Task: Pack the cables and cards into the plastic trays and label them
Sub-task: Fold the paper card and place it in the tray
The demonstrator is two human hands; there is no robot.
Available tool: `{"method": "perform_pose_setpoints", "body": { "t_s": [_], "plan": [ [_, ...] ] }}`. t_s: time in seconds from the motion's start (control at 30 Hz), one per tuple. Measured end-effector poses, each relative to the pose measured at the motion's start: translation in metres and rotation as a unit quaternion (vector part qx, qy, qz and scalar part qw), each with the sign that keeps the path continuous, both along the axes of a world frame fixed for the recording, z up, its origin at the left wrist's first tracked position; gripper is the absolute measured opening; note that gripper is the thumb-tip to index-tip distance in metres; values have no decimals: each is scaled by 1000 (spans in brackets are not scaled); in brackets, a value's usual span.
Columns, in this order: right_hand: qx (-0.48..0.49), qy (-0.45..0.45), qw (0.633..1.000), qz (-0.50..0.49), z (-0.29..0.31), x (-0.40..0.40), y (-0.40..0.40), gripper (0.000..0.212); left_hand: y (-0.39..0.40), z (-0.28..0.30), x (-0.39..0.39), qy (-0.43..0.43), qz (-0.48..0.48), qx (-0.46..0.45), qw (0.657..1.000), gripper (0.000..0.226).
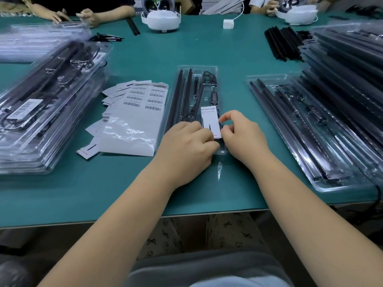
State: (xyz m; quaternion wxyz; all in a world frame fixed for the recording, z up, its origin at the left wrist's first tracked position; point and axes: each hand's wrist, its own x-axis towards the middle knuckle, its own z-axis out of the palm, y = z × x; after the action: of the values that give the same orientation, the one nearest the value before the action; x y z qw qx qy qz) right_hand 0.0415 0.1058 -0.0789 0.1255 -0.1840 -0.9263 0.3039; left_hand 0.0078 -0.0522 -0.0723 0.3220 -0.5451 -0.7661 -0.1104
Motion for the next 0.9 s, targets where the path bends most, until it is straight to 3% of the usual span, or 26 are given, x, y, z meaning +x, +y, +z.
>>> {"method": "perform_pose_setpoints", "body": {
  "t_s": [0.17, 0.4, 0.53, 0.7, 0.8, 0.9],
  "plan": [
    [-92, 27, 995, 3, -2, -4, 10, 24, 5, -3, 4, 41, 47, 14, 998, 12],
    [-183, 93, 979, -21, -1, -7, 13, 19, 11, -9, 5, 38, 36, 70, 996, 13],
    [-360, 145, 921, -22, 5, -8, 13, 5, 8, -2, 4, 17, 25, 163, 986, 9],
    [-336, 123, 933, 31, 4, -1, 8, 2, -7, 1, -5, -61, 61, 317, 945, 10],
    [-361, 122, 921, 86, 6, 3, 4, 4, -10, 2, -8, -98, 82, 379, 917, 8],
    [-335, 89, 929, 129, 6, 4, -1, 9, -15, 8, -9, -219, 93, 479, 845, 6]
  ]
}}
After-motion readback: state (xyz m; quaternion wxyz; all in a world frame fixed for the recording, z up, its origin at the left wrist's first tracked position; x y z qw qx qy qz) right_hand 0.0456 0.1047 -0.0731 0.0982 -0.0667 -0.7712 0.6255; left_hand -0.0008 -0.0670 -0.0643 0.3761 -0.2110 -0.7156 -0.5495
